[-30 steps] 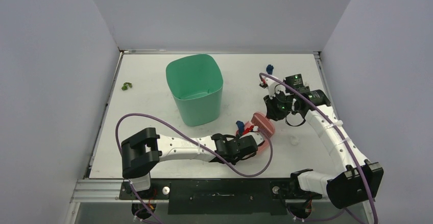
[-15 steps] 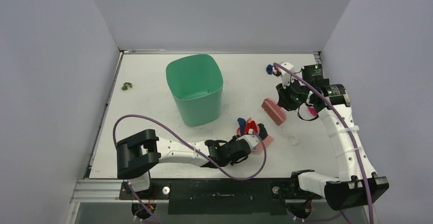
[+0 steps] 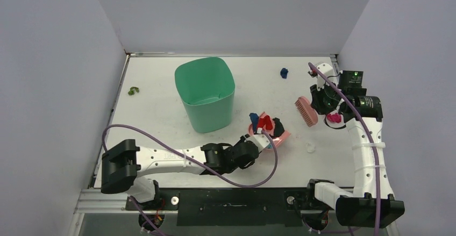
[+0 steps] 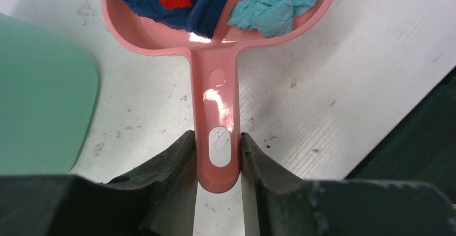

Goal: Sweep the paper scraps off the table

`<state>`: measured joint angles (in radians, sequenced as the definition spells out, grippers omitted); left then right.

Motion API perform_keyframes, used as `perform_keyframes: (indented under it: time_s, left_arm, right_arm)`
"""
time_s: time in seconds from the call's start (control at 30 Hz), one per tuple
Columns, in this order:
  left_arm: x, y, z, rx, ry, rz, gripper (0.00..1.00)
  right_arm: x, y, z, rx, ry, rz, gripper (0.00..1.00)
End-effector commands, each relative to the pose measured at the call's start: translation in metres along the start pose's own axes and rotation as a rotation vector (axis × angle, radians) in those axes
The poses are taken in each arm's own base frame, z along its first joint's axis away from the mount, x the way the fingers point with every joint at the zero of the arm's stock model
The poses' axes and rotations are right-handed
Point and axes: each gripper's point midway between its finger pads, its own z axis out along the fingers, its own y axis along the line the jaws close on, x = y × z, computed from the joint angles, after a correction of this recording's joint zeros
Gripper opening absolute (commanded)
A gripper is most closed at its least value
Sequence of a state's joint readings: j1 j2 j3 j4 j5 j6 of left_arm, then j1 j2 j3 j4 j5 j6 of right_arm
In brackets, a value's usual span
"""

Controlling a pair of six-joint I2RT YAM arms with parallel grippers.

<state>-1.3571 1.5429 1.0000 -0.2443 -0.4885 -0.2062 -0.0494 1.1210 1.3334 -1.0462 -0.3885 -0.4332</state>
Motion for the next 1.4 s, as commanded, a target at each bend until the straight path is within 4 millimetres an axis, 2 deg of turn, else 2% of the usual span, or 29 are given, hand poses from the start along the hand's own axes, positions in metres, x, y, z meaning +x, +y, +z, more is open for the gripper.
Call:
perform_keyframes:
  time_s: [0.0,0.27,0.4,0.6,0.77,0.97,1.2,1.27,1.37]
  left_arm:
    - [-0.054,0.013,-0.044,-0.016,-0.108,-0.054,0.00]
    - [-0.097,0.031,-0.096,-0.013,-0.169,-0.078,0.00]
    - [-0.117,0.042,-0.121,-0.015,-0.191,-0.089,0.00]
    - [-0.145,0.068,-0.157,-0.055,-0.234,-0.200,0.00]
    - [-0.152,0.095,-0.171,-0.090,-0.260,-0.327,0.00]
    - [-0.161,0.138,-0.181,-0.078,-0.316,-0.517,0.00]
    - [-0.183,0.187,-0.204,0.009,-0.445,-0.788,0.00]
    - [-0.181,0.201,-0.203,0.036,-0.477,-0.887,0.00]
    - [-0.186,0.204,-0.204,0.196,-0.529,-1.044,0.00]
  right_arm:
    - [-0.015,-0.014,-0.001,0.036,-0.083,-0.003,0.05]
    - [0.003,-0.021,0.015,0.012,-0.054,0.047,0.05]
    - [0.013,-0.018,0.024,-0.016,-0.040,0.063,0.05]
    - [0.019,-0.011,0.030,-0.050,-0.036,0.076,0.05]
    - [0.028,-0.007,0.036,-0.070,-0.016,0.089,0.05]
    - [0.033,-0.002,0.037,-0.084,-0.014,0.090,0.05]
    - [0.040,0.002,0.039,-0.095,-0.007,0.096,0.05]
    - [0.041,0.003,0.039,-0.096,-0.005,0.097,0.05]
    - [0.043,0.005,0.040,-0.101,-0.003,0.099,0.05]
